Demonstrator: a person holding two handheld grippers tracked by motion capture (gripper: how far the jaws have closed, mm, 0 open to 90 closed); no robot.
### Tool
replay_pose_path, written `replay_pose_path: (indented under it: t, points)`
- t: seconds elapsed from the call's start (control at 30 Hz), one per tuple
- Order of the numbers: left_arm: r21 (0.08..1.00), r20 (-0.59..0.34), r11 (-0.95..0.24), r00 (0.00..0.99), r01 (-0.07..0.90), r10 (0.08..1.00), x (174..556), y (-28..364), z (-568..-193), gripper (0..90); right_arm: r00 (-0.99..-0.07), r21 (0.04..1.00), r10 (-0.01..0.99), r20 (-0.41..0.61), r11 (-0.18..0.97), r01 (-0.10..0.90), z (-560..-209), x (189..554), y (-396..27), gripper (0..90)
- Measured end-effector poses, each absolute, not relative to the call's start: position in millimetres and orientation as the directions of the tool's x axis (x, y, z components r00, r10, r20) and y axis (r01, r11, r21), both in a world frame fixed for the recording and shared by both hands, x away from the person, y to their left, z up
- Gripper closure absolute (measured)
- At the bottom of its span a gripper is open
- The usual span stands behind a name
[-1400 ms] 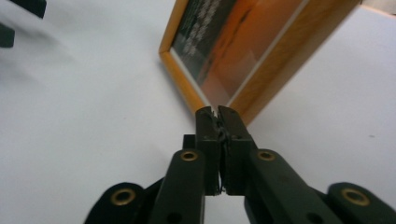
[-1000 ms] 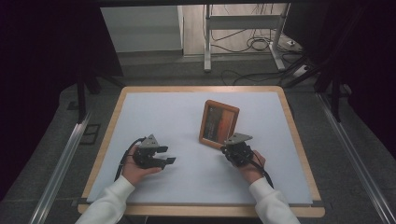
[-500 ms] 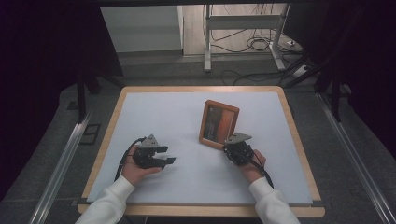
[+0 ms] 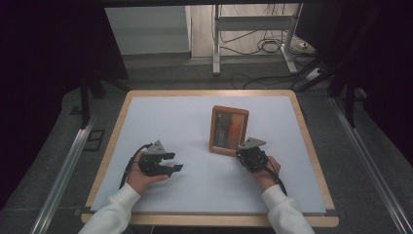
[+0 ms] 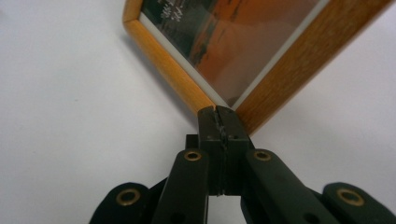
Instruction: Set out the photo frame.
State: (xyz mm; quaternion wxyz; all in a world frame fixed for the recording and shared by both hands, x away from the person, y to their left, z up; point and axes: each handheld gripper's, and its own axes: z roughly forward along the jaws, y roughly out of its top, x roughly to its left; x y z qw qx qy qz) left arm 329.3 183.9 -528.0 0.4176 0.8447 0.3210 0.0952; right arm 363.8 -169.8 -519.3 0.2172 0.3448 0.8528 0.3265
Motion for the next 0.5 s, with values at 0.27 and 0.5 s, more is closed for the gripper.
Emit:
replay_pose_path:
  t: [0.27,0.5]
  points:
    - [0.767,-0.107,-0.445,0.776,0.463,0.622,329.5,183.9,-528.2,38.6,-0.651,0.712,0.744,-0.151,0.539,0.45,-519.7,366.7,-177.1,89.8]
    - [0.766,-0.107,-0.446,0.776,0.463,0.622,329.5,183.4,-528.4,38.6,-0.647,0.714,0.748,-0.148,0.533,0.453,-519.9,368.1,-179.2,89.8]
